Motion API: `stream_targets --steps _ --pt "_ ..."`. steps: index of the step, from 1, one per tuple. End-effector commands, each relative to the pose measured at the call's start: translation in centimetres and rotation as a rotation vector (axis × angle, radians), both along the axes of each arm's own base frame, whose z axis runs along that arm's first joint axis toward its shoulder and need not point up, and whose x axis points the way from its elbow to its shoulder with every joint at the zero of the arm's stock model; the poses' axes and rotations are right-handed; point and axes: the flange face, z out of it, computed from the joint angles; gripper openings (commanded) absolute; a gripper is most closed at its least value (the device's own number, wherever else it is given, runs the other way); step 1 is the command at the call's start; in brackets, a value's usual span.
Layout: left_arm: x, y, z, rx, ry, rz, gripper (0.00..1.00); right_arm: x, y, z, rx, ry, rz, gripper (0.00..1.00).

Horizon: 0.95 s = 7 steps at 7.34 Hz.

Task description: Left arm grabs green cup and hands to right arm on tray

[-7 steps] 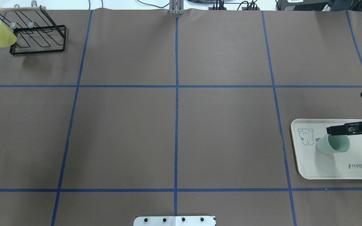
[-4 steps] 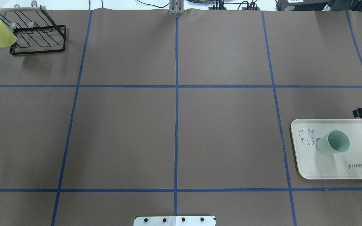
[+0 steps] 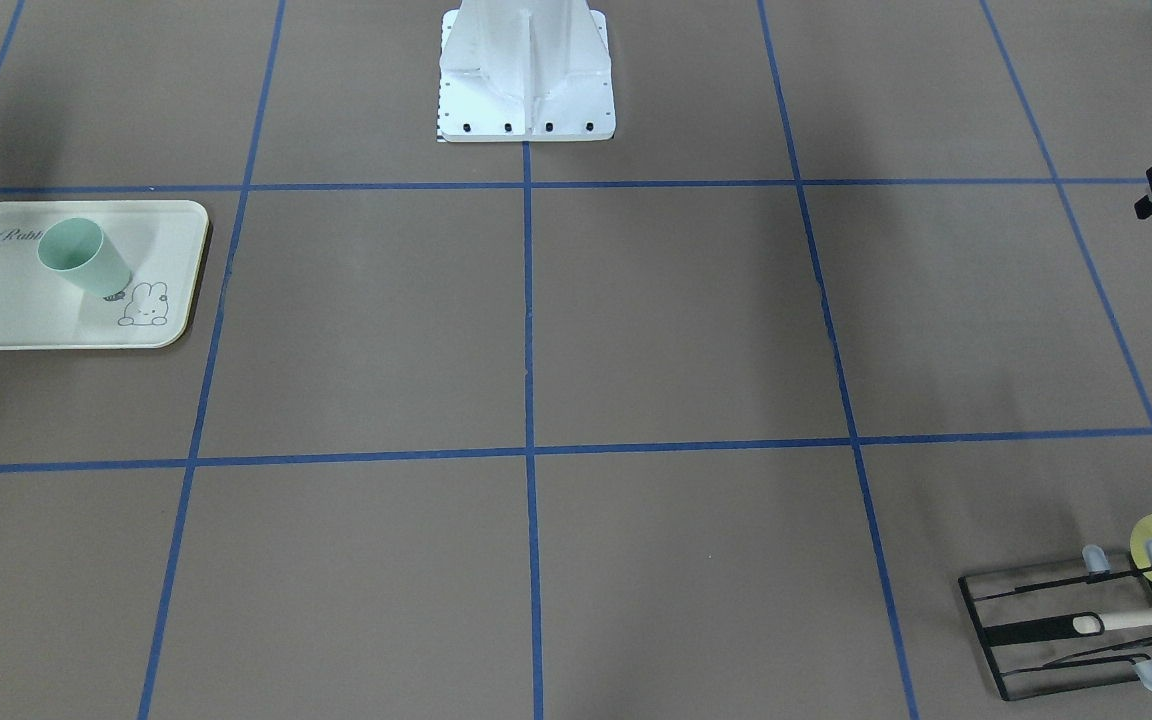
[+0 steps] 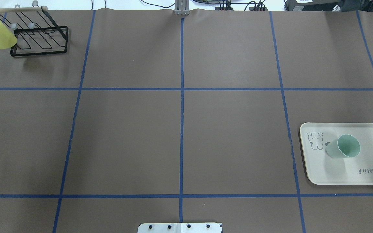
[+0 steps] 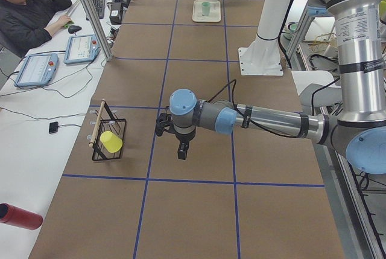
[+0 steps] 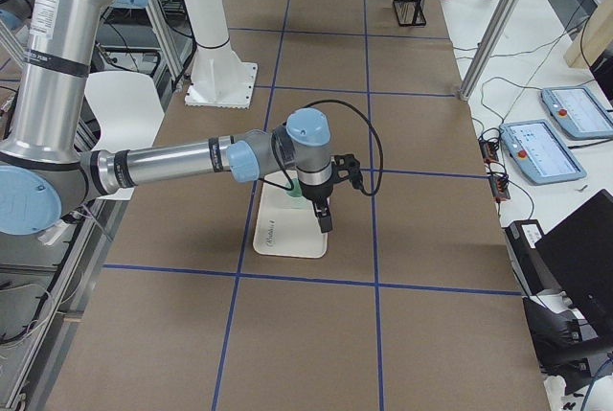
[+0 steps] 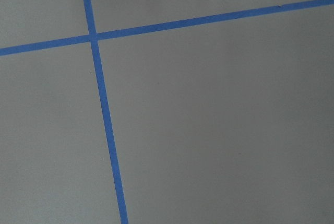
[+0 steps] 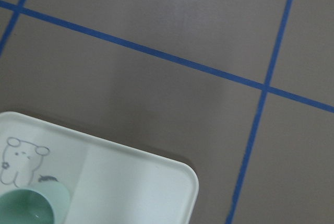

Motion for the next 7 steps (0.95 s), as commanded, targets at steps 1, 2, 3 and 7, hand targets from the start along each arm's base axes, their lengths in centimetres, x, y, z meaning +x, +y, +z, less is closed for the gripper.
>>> stream_targets --steps 1,2,3,7 --pt "-2.0 0.0 0.5 -0.008 -0.001 -0.045 1.0 2.6 0.3 2.8 -0.084 -0.03 0.033 0.99" --pt "-3.0 0.0 0.5 -0.001 -0.001 -0.065 1.0 2.7 0.2 2.8 -0.086 -0.02 0.039 0.99" --pt "-3.7 0.0 0.4 0.007 0.002 -0.081 1.0 2.6 0.1 2.4 -0.084 -0.022 0.046 0.99" --pt "-3.9 -0.3 1.8 -0.118 -0.018 -0.083 1.0 2.6 -0.8 1.4 -0.067 -0.028 0.055 1.0"
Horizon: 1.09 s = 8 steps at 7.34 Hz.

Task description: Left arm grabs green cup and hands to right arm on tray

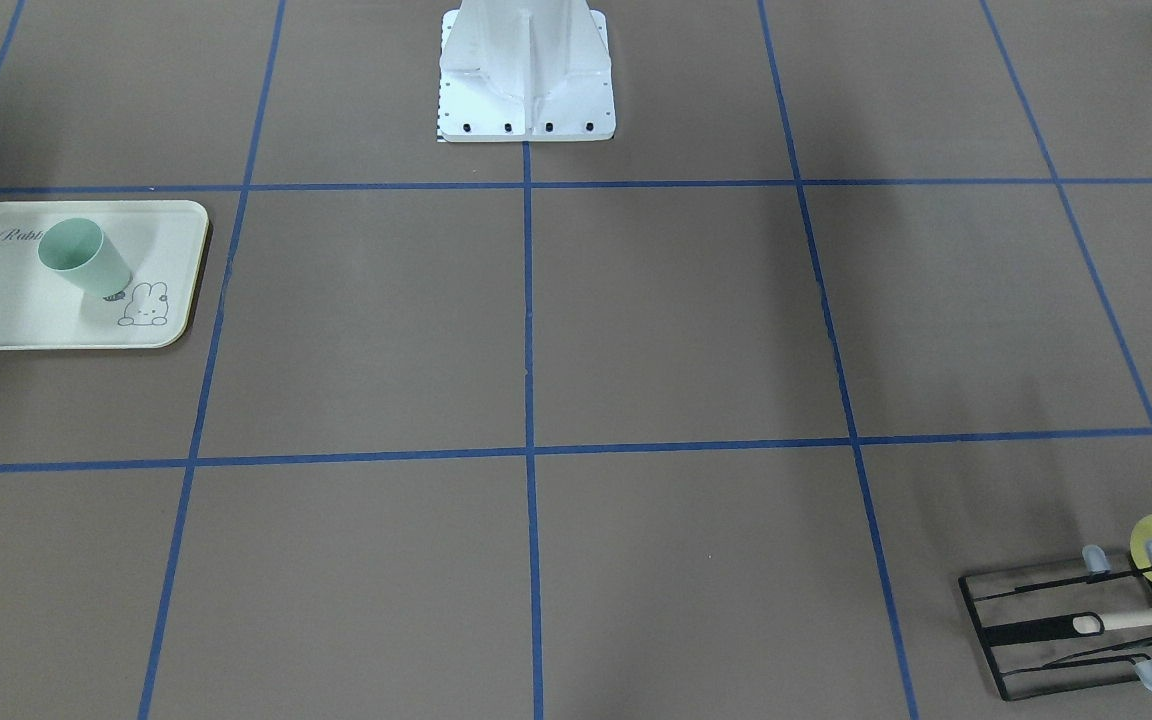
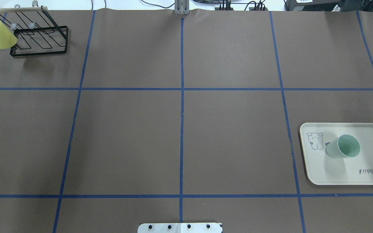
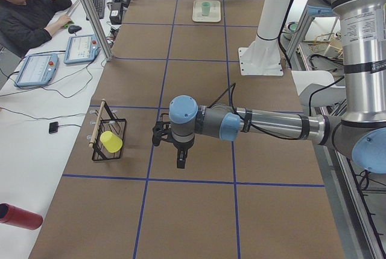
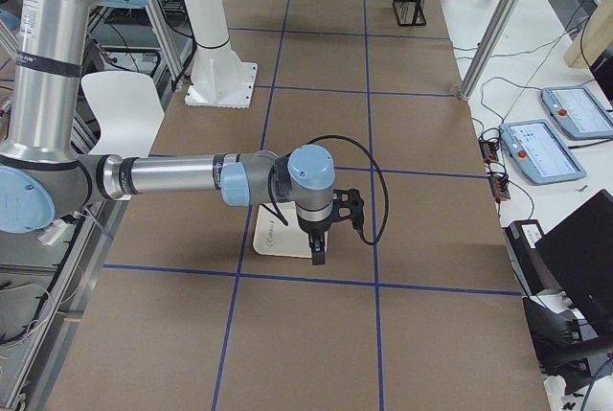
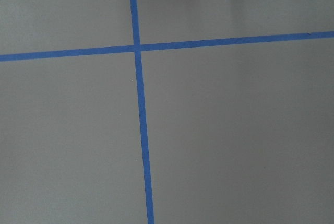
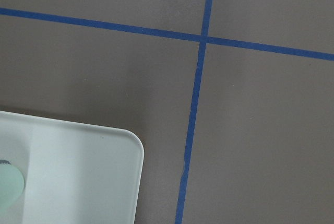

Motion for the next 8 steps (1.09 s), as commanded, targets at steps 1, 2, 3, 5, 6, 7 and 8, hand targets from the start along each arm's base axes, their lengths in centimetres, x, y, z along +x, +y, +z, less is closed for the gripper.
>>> stream_targets --steps 1,2,3,5,6,7,8 --pt "-0.2 0.2 -0.1 -0.07 -0.009 0.003 1.0 0.0 -0.5 -0.4 0.008 0.001 0.003 1.0" --pt "-0.3 0.3 0.5 -0.082 -0.016 0.001 1.0 0.0 -0.6 -0.5 0.01 0.0 0.003 1.0" --pt "-0.5 0.6 0.9 -0.054 -0.032 0.03 1.0 0.0 -0.6 -0.5 0.01 0.002 0.003 1.0" --pt "-2.8 1.2 1.5 0.035 -0.062 0.091 1.0 0.0 -0.6 -0.6 0.013 0.002 0.003 1.0" --pt "-3.9 1.5 1.3 0.036 -0.049 0.06 1.0 -0.1 -0.6 -0.6 0.013 0.0 0.001 1.0" --pt "-4.2 1.3 1.1 0.055 -0.053 0.058 1.0 0.0 -0.5 -0.5 0.013 -0.001 0.003 1.0" --pt "-4.3 1.3 0.9 0.059 -0.059 0.053 1.0 0.0 -0.5 -0.6 0.014 -0.001 0.003 1.0"
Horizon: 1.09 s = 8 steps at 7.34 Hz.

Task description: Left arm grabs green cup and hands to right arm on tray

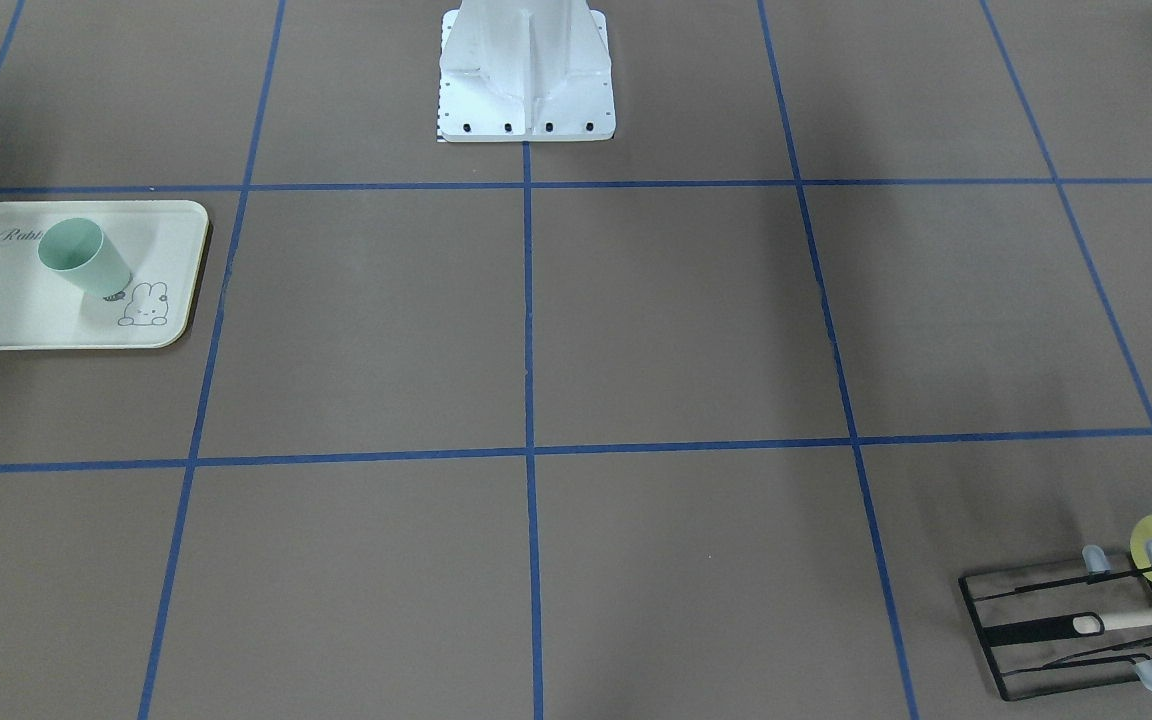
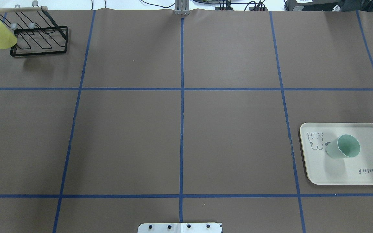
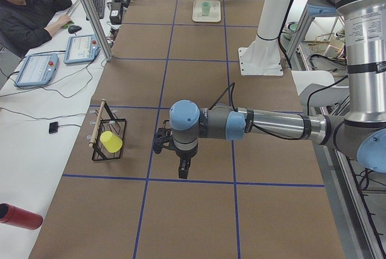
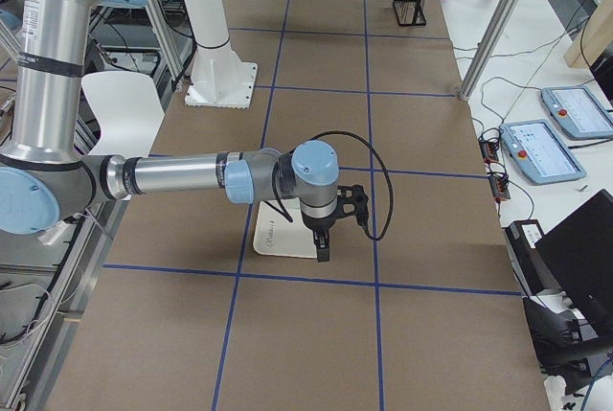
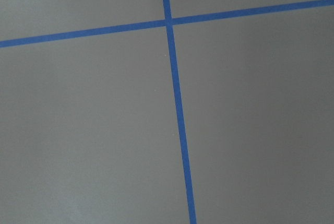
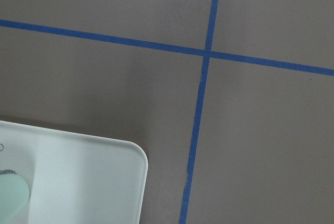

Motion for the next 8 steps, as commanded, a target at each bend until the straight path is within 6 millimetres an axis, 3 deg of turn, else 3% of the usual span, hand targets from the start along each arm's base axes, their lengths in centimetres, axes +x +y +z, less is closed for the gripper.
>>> stream_targets --steps 1,3,8 --pt "-0.5 -0.2 -0.6 0.02 -0.003 -0.01 1.0 0.0 0.0 0.1 0.0 -0.001 -0.001 1.0" --pt "-0.7 0.0 -1.7 0.043 -0.004 -0.012 1.0 -0.1 0.0 0.0 0.001 -0.002 -0.001 1.0" --pt "-0.7 0.0 -1.8 0.042 -0.003 -0.015 1.0 -0.1 0.0 0.1 0.001 -0.001 -0.001 1.0"
